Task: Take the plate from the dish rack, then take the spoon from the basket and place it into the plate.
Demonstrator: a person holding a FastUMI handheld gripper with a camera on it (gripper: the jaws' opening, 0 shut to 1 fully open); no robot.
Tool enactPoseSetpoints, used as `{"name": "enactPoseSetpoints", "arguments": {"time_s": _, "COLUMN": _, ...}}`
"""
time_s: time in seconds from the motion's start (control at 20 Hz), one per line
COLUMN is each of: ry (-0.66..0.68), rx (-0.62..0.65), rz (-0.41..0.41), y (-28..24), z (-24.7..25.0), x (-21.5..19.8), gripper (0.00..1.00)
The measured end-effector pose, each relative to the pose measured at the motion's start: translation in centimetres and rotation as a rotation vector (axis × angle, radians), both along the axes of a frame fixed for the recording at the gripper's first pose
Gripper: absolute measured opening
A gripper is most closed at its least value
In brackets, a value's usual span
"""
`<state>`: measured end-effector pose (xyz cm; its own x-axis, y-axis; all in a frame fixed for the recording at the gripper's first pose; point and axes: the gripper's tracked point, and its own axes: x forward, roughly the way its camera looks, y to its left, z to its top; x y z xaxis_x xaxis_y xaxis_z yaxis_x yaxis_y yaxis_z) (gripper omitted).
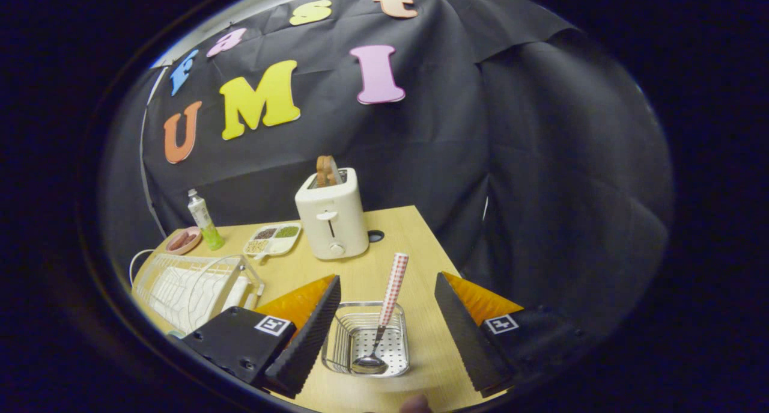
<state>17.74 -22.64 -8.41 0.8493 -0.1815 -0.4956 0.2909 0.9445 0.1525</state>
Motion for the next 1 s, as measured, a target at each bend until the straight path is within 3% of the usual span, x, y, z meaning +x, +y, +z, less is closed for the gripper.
{"name": "enactPoseSetpoints", "arguments": {"time_s": 0.15, "ry": 0.036, "rx": 0.093, "rz": 0.002, "y": -0.7, "z": -1.8, "x": 1.8, "gripper": 0.93}}
{"name": "enactPoseSetpoints", "arguments": {"time_s": 0.35, "ry": 0.050, "rx": 0.200, "rz": 0.019, "y": -0.5, "z": -2.7, "x": 3.1, "gripper": 0.64}}
{"name": "enactPoseSetpoints", "arguments": {"time_s": 0.65, "ry": 0.037, "rx": 0.212, "rz": 0.018, "y": 0.4, "z": -1.7, "x": 2.9, "gripper": 0.18}}
{"name": "enactPoseSetpoints", "arguments": {"time_s": 1.0, "ry": -0.130, "rx": 0.105, "rz": -0.007, "y": 1.1, "z": 5.2, "x": 0.3, "gripper": 0.09}}
